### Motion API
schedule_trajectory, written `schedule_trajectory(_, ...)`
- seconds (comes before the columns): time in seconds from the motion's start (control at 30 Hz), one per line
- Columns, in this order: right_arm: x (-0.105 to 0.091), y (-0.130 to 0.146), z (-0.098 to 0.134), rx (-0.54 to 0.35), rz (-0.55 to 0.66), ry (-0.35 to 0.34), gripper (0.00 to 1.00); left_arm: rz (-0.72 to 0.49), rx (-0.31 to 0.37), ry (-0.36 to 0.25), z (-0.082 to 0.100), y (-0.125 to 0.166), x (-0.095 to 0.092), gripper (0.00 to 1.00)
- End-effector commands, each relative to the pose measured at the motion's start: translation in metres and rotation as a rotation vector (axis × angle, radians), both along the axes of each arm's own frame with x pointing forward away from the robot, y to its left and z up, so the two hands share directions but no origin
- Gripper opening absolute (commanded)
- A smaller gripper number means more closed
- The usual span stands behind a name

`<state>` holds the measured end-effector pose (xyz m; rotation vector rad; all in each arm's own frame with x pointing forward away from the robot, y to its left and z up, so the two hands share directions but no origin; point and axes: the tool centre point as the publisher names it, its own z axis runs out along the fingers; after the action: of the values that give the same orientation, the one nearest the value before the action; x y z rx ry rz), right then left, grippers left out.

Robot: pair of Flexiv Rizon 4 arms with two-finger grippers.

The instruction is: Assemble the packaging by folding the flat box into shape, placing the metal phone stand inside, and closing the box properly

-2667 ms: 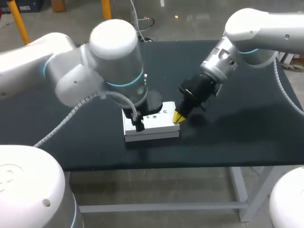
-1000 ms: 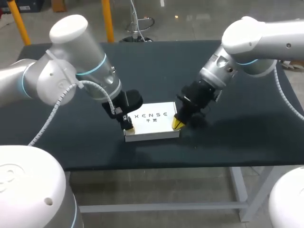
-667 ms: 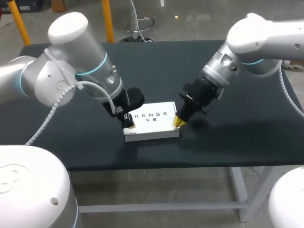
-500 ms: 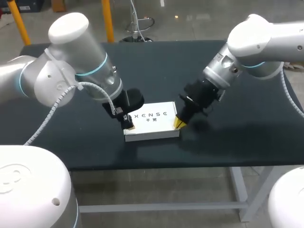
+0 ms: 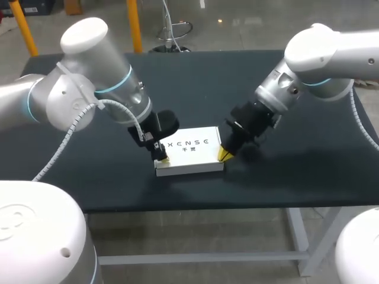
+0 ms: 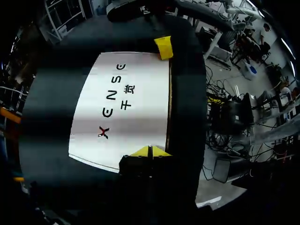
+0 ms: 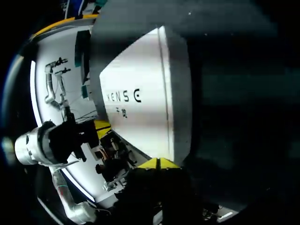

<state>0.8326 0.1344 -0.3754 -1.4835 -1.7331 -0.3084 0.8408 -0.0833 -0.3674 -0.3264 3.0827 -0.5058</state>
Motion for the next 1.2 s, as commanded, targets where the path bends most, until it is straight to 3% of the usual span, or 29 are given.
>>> schedule_trajectory(0.03,-0.007,-0.009,0.022,0.014,-0.007,-0.053,0.00,0.029,0.035,-0.031,0.026,-0.006,-0.016,0.24)
schedule_trajectory(0.1,-0.008,-0.012,0.030,0.025,-0.010,-0.078,0.00,0.044,0.041,-0.030,0.033,-0.009,-0.020,0.58)
schedule_trajectory(0.13,-0.007,-0.016,0.036,0.035,-0.010,-0.102,0.00,0.058,0.048,-0.028,0.039,-0.012,-0.023,1.00)
schedule_trajectory(0.2,-0.007,-0.022,0.045,0.048,-0.010,-0.136,0.00,0.085,0.058,-0.019,0.046,-0.017,-0.028,1.00)
schedule_trajectory(0.37,-0.005,-0.041,0.061,0.074,0.010,-0.241,0.47,0.155,0.082,0.019,0.057,-0.030,-0.044,1.00)
schedule_trajectory(0.4,-0.005,-0.044,0.063,0.083,0.017,-0.256,0.71,0.156,0.082,0.022,0.058,-0.031,-0.046,1.00)
schedule_trajectory(0.43,-0.004,-0.050,0.065,0.102,0.020,-0.275,1.00,0.165,0.081,0.033,0.060,-0.032,-0.051,1.00)
schedule_trajectory(0.57,-0.005,-0.070,0.074,0.128,0.044,-0.397,1.00,0.281,0.088,0.045,0.062,-0.035,-0.065,1.00)
schedule_trajectory(0.6,-0.005,-0.070,0.074,0.128,0.044,-0.397,1.00,0.317,0.114,0.028,0.063,-0.037,-0.069,1.00)
schedule_trajectory(1.0,-0.005,-0.070,0.074,0.128,0.044,-0.397,1.00,0.317,0.114,0.028,0.063,-0.037,-0.069,1.00)
schedule_trajectory(1.07,-0.005,-0.070,0.074,0.128,0.044,-0.397,1.00,0.423,0.132,0.048,0.061,-0.050,-0.074,1.00)
schedule_trajectory(1.13,-0.007,-0.087,0.075,0.173,0.060,-0.476,1.00,0.552,0.138,0.091,0.060,-0.061,-0.078,1.00)
schedule_trajectory(1.2,-0.011,-0.098,0.078,0.152,0.017,-0.570,1.00,0.641,0.150,0.124,0.058,-0.070,-0.084,1.00)
